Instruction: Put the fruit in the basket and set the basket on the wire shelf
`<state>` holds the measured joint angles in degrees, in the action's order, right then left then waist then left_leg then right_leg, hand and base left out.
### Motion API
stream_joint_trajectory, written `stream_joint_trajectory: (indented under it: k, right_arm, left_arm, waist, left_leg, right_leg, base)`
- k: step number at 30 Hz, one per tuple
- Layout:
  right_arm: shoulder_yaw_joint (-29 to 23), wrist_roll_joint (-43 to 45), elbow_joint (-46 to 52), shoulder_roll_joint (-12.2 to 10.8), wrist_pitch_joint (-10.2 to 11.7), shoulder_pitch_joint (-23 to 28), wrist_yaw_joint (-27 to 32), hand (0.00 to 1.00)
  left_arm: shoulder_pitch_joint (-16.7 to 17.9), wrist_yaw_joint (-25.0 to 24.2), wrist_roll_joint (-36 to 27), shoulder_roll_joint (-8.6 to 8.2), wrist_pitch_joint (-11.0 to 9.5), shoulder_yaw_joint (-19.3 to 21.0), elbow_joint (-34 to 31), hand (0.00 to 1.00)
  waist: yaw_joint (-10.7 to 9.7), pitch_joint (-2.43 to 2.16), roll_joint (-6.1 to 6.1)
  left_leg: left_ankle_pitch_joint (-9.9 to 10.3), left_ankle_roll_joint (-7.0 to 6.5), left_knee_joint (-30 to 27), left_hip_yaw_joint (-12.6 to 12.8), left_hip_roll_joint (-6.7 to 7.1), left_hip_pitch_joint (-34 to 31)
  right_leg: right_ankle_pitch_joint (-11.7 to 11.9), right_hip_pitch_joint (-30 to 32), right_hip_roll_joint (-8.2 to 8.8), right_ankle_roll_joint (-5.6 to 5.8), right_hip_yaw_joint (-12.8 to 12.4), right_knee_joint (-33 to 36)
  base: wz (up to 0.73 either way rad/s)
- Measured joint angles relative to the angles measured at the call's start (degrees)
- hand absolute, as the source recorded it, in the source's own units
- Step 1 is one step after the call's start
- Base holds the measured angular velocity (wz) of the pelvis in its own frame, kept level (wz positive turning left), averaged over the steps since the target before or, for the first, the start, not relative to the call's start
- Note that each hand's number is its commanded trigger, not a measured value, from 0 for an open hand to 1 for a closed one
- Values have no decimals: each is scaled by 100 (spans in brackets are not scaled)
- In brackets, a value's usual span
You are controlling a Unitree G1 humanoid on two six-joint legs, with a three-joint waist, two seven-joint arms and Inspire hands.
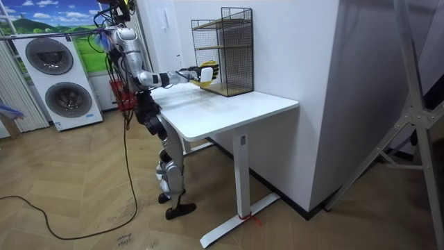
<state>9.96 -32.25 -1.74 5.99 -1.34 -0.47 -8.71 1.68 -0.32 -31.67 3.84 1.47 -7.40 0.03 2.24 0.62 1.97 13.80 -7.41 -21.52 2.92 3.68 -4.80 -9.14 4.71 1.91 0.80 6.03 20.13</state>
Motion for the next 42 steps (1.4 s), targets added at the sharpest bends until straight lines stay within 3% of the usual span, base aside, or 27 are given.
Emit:
stream_joint_trajectory:
  k: [7,14,19,26,29,33,38,42]
  right_arm:
    - [3,9,0,-18,0,-20,67,0]
    - [-4,-65,1,-18,0,-28,185,0]
    - [-17,-237,1,14,-16,-147,433,0]
    - [-144,-497,-271,-2,-249,-630,629,0]
    - [-173,-603,-540,-11,-261,-890,791,0]
    - [-217,-562,-1053,-120,-460,-1403,1044,0]
    - [-233,-623,-1159,-117,-591,-1656,1304,0]
    - [-237,-880,-1370,-118,-631,-1899,1503,0]
  left_arm:
    - [-9,-3,90,9,25,7,-2,0]
    - [-39,-3,96,6,112,39,-124,0]
    - [-311,3,155,19,250,76,-120,0]
    - [-576,190,259,2,486,57,169,0]
    - [-893,360,240,-66,580,59,610,0]
    - [-1397,565,47,-123,736,78,1093,0]
    - [-1977,807,-101,-163,876,205,1523,0]
    - [-2313,1011,-658,-163,933,278,1834,0]
  waist:
    - [-11,6,-69]
    - [-25,-7,-93]
    - [-26,-4,-115]
    - [-161,22,-172]
    - [-177,27,-172]
    - [-191,35,-157]
    - [-181,38,-152]
    - [-180,39,-154]
  left_leg:
    - [-155,27,295,9,-28,91]
    - [-203,47,391,23,-28,158]
    - [-274,58,531,96,-27,262]
    - [-283,73,592,108,-44,410]
    - [-287,80,598,120,-53,421]
    - [-315,90,606,161,-71,451]
    - [-321,99,603,144,-103,463]
    - [-321,99,604,142,-102,472]
  right_leg:
    - [203,-165,-53,-24,6,-454]
    - [215,-176,-48,-41,1,-454]
    - [221,-205,-58,-52,-97,-471]
    - [267,-364,-95,-60,-132,-563]
    - [270,-373,-96,-65,-123,-560]
    - [287,-402,-95,-87,-105,-592]
    - [368,-501,-97,-103,-59,-761]
    - [369,-509,-96,-103,-58,-760]
  base:
    - [-1]
    - [0]
    - [-4]
    - [-3]
    - [-1]
    - [-2]
    - [1]
    - [0]
